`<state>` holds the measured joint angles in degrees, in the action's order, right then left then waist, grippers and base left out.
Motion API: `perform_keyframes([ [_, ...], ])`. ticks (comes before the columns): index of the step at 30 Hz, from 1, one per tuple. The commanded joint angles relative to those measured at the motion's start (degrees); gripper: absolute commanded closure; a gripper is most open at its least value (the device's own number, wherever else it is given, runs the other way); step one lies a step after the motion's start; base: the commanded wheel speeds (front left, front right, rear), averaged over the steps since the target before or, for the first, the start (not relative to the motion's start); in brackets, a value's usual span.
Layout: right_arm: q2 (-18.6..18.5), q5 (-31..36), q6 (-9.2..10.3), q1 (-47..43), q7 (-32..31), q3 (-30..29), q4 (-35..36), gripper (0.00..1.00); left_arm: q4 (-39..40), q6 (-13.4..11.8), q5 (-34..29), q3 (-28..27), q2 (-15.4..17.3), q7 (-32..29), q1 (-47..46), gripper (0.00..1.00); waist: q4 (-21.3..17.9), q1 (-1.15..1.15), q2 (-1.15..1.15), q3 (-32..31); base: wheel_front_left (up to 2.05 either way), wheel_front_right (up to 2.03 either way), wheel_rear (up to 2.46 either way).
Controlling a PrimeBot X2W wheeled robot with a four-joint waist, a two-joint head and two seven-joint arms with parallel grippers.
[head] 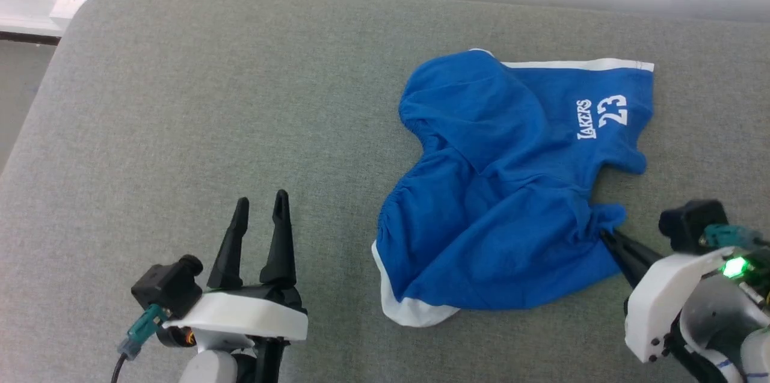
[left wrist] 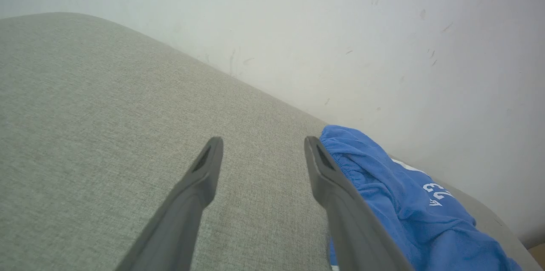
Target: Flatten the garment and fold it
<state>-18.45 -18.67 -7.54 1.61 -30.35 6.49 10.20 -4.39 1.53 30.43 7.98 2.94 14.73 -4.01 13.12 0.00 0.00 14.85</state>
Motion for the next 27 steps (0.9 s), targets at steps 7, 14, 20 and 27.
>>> perform_keyframes([
  [7,1.3,-6.5,0.05,5.5,-5.0,-2.8,8.7,1.0,0.4,0.1,0.3,0.2,-0.1,0.3,-0.5,0.0,0.1,0.0,0.0,1.5,0.0,0.0,0.0],
  [14,7.9,-14.6,0.05,12.9,-12.5,-9.9,10.8,1.0,0.1,0.3,1.5,0.8,-0.1,0.3,-1.5,0.0,1.3,0.0,0.0,3.3,0.0,0.0,0.0],
  [20,8.3,-7.0,0.05,21.1,-13.1,-13.9,3.4,1.0,0.0,0.5,2.2,1.2,-0.1,0.3,-2.6,0.0,2.3,0.0,0.0,5.3,0.0,0.0,0.0],
  [27,5.9,1.8,0.05,29.3,-7.6,-8.8,-11.3,1.0,-0.4,0.8,2.9,2.1,-0.1,0.3,-4.7,0.0,3.6,0.0,0.0,7.9,0.0,0.0,0.0],
])
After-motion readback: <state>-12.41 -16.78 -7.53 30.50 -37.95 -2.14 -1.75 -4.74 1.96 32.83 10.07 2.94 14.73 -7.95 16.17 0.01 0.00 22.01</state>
